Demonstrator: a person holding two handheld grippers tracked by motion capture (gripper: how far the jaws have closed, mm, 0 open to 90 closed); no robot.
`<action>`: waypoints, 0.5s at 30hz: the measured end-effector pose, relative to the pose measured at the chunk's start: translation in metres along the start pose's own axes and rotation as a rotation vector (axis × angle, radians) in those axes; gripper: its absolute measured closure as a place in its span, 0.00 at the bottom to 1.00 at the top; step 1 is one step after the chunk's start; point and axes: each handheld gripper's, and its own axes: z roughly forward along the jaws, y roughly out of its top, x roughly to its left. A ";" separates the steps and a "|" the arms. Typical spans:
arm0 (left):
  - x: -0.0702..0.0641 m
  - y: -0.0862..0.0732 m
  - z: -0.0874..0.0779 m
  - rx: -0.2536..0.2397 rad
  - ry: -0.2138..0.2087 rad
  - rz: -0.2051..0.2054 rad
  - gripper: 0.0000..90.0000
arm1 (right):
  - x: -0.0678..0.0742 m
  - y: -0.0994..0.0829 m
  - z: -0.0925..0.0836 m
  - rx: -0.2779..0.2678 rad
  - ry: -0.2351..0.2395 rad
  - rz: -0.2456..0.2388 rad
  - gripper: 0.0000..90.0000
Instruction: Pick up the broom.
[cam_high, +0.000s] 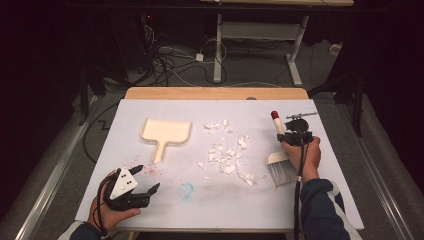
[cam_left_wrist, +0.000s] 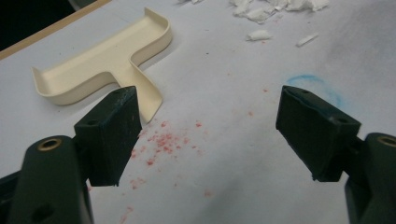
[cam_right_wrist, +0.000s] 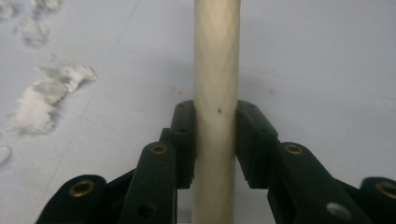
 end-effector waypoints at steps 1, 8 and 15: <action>0.000 0.000 0.000 0.001 0.000 -0.004 0.24 | -0.001 -0.002 -0.005 -0.026 0.008 0.002 0.79; 0.003 0.001 0.004 0.021 0.025 -0.025 0.25 | -0.006 -0.012 -0.033 -0.169 0.053 0.012 0.79; 0.004 0.006 0.006 0.020 0.028 -0.032 0.25 | -0.002 -0.027 -0.057 -0.300 0.095 -0.012 0.79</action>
